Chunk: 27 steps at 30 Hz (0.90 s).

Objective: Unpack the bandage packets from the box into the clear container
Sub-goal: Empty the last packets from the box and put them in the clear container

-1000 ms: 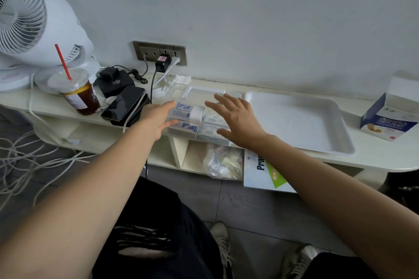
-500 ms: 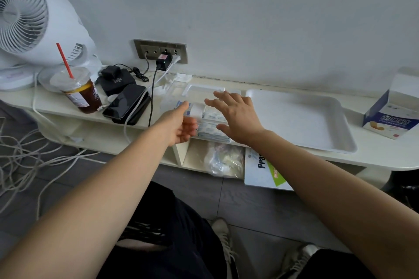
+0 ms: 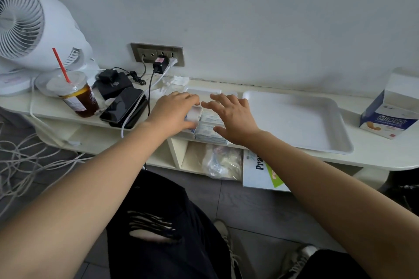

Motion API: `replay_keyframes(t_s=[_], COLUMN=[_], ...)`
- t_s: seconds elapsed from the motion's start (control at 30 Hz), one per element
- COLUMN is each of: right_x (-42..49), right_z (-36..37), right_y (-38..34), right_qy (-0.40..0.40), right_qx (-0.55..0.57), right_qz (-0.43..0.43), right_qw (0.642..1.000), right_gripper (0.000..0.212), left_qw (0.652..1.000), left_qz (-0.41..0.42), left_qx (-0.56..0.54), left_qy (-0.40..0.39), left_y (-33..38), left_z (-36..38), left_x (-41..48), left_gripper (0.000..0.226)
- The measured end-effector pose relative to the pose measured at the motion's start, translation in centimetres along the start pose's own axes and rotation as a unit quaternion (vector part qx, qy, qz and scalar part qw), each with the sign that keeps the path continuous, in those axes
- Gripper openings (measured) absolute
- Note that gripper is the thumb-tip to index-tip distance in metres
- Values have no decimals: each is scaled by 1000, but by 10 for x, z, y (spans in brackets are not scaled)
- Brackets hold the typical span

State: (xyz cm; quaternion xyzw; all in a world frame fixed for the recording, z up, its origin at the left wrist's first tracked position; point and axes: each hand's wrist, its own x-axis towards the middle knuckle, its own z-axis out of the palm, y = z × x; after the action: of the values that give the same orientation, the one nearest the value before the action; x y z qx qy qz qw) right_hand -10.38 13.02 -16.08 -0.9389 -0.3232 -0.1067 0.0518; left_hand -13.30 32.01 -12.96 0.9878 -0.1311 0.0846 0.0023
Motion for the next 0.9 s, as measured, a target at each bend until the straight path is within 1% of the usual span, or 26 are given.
replay_keyframes(t_s=[0.2, 0.37, 0.43, 0.53, 0.6, 0.67, 0.73, 0.9], right_x=[1, 0, 1, 3, 5, 6, 6, 6], right_z=[1, 3, 2, 1, 3, 6, 8, 8], right_y=[2, 0, 0, 0, 0, 0, 0, 3], right_qy=[1, 8, 8, -4, -12, -22, -38, -39], right_qx=[-7, -6, -8, 0, 22, 44, 52, 57], right_qz=[-1, 4, 3, -1, 0, 7, 11, 1], right_qw=[1000, 1000, 1000, 1000, 1000, 999, 998, 998], right_gripper=[69, 70, 70, 72, 73, 69, 67, 67], left_qw=[998, 997, 997, 999, 1000, 1000, 999, 998], left_qz=[0, 0, 0, 5, -2, -12, -19, -35], left_qx=[66, 72, 65, 52, 25, -7, -20, 22], left_qy=[-2, 35, 38, -3, -12, 1, 18, 43], left_y=[5, 12, 12, 8, 5, 4, 4, 11], left_z=[2, 9, 11, 13, 15, 18, 19, 24], left_x=[-4, -12, -12, -13, -15, -17, -17, -13], left_gripper=[55, 51, 52, 60, 67, 69, 64, 58])
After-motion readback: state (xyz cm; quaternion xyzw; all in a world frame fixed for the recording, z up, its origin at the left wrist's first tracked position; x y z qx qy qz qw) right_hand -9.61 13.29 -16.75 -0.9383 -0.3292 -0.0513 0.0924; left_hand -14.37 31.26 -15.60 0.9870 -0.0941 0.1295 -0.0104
